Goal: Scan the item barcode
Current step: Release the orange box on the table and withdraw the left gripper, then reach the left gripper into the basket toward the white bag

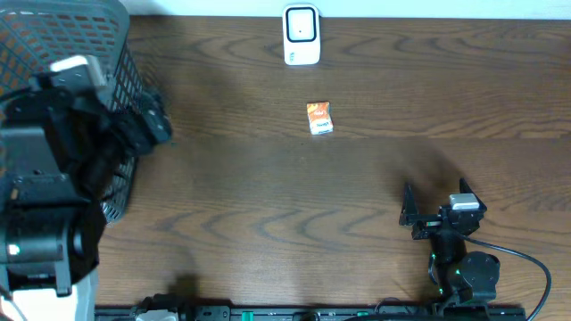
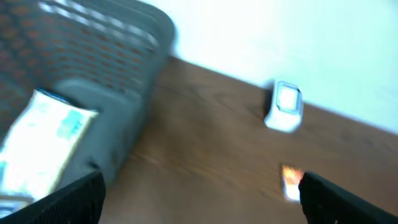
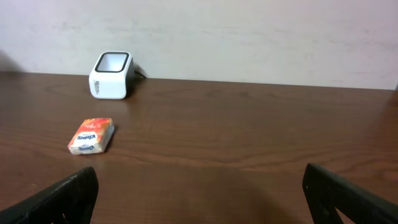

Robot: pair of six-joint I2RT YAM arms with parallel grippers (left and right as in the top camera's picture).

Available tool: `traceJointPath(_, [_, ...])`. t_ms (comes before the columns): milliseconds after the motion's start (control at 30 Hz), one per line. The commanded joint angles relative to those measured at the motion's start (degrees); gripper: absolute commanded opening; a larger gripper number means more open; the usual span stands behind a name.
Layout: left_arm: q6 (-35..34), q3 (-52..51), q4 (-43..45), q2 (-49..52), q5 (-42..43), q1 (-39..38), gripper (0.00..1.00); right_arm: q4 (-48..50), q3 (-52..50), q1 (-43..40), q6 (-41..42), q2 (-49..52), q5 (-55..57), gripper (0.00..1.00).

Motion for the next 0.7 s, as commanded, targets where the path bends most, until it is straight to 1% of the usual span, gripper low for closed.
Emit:
traceJointPath(0, [0.94, 0.48, 2.45, -0.02, -1.92, 5.29, 0.98, -0.26, -0.07, -0.24, -0.04, -0.31, 0.04, 0.99])
traceJointPath(67, [0.92, 0.48, 4.0, 0.42, -2.45, 8.79, 0.98, -0.26, -0.07, -0.24, -0.04, -0.31, 0.04, 0.99])
traceJointPath(300, [-0.5, 0.46, 3.96, 5.35, -10.67, 17.94, 0.98, -0.26, -0.07, -0.24, -0.04, -0.31, 0.04, 0.99])
traceJointPath(400, [-4.04, 0.46, 3.54, 8.68, -10.86, 21.7, 0.98, -0.26, -0.07, -0.24, -0.04, -0.31, 0.02, 0.99])
traceJointPath(533, [-10.95, 0.46, 2.32, 12.96, -10.86, 26.05, 0.98, -0.24, -0.07, -0.24, -0.04, -0.31, 0.04, 0.99])
traceJointPath(667, [-11.3, 0.46, 0.42, 17.66, -10.88, 29.18, 0.98, -0.24, -0.07, -0.24, -0.04, -0.31, 0.02, 0.99])
